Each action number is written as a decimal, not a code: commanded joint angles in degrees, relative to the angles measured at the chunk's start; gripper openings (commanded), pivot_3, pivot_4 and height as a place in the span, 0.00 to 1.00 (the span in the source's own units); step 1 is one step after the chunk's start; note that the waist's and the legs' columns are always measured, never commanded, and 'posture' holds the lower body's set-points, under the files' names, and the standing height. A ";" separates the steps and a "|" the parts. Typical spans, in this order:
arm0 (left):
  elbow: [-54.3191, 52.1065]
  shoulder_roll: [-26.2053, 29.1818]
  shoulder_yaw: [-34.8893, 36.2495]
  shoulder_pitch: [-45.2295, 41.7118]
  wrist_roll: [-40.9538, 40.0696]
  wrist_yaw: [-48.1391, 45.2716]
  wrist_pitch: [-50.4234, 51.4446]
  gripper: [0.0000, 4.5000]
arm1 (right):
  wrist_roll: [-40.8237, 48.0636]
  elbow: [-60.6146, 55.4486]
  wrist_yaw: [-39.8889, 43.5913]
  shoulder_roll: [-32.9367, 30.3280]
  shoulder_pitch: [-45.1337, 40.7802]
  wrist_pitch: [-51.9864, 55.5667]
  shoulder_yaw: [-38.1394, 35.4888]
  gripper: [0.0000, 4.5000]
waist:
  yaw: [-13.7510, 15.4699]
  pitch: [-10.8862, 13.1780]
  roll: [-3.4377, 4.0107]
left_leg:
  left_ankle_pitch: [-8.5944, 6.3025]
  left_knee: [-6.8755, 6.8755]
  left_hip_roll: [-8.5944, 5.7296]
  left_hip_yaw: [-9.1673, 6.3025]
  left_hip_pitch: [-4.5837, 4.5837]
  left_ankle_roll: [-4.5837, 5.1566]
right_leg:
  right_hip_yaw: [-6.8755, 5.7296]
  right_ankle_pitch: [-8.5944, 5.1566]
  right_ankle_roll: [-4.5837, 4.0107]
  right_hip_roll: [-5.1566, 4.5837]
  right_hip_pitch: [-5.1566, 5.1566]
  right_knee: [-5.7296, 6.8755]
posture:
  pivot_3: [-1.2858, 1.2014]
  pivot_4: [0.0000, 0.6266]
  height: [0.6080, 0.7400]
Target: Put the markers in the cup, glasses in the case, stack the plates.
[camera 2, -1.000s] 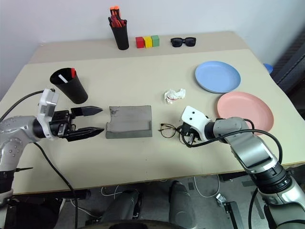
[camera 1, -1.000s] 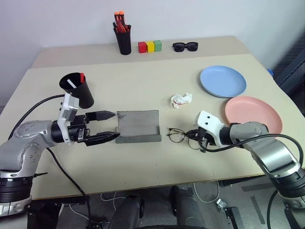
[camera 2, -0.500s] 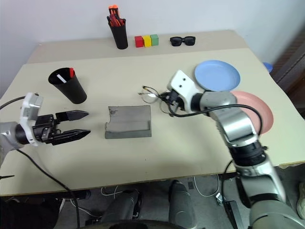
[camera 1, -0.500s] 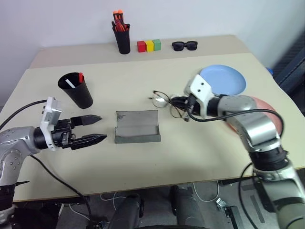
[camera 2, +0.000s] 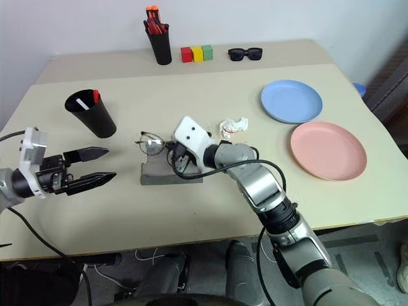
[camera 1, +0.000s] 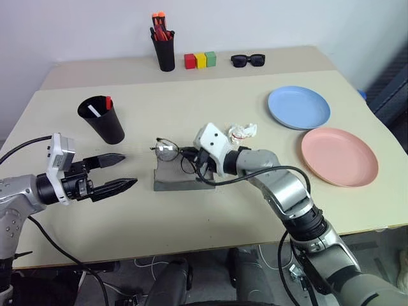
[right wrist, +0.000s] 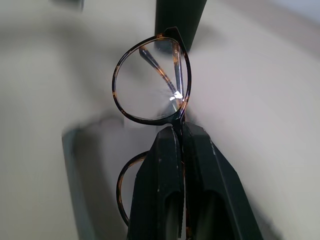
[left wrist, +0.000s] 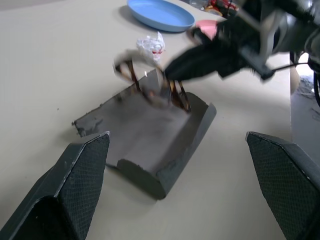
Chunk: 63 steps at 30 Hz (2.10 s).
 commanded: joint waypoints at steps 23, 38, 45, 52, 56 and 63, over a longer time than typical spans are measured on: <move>12.46 -6.40 -9.66 -18.20 11.36 10.96 -8.40 0.81 | 10.73 -2.02 -0.62 6.44 -1.64 2.04 -17.94 1.00 | 0.48 -0.02 -0.03 | 0.06 -0.03 0.00 -0.04 0.03 -0.11 | -0.01 0.08 -0.09 0.05 0.03 -0.02 | 0.52 0.24 1.00; 42.54 -16.43 -25.80 -43.65 30.66 17.74 -15.10 0.01 | 10.09 -2.78 -2.54 2.25 1.35 -0.20 -18.40 1.00 | 0.05 -0.02 -0.03 | 0.18 -0.03 -0.12 0.06 0.01 -0.31 | -0.02 0.09 -0.08 0.06 -0.02 -0.02 | 0.52 0.24 1.00; 44.57 -13.18 -32.33 -45.96 31.81 3.96 -2.81 0.01 | 9.56 -3.89 -3.96 2.08 1.72 -0.34 -17.90 1.00 | -0.40 -0.02 -0.03 | 0.17 0.00 -0.14 0.06 -0.03 -0.28 | -0.02 0.09 -0.07 0.05 -0.02 -0.01 | 0.52 0.24 1.00; 40.49 -10.80 -34.82 -45.48 30.73 -5.17 2.62 0.01 | 9.63 -4.46 -4.44 2.16 2.19 -0.37 -17.30 1.00 | -1.04 -0.02 -0.03 | 0.14 0.00 -0.12 0.04 -0.03 -0.22 | -0.02 0.09 -0.08 0.06 -0.04 0.01 | 0.52 0.24 1.00; 32.78 -8.69 -35.04 -41.73 29.14 -9.57 4.17 0.01 | 9.67 -4.09 -4.50 1.97 2.00 -0.47 -17.53 1.00 | -1.36 -0.02 -0.03 | 0.14 0.00 -0.12 0.04 -0.04 -0.23 | -0.02 0.09 -0.08 0.06 -0.05 0.01 | 0.52 0.24 1.00; 17.49 -6.67 -33.31 -31.80 26.97 -8.19 4.98 0.01 | 9.28 -2.74 -4.45 1.17 1.52 -1.31 -17.92 1.00 | -1.45 -0.02 -0.02 | 0.08 -0.03 -0.06 0.02 -0.03 -0.12 | 0.00 0.09 -0.08 0.05 -0.07 0.01 | 0.52 0.24 1.00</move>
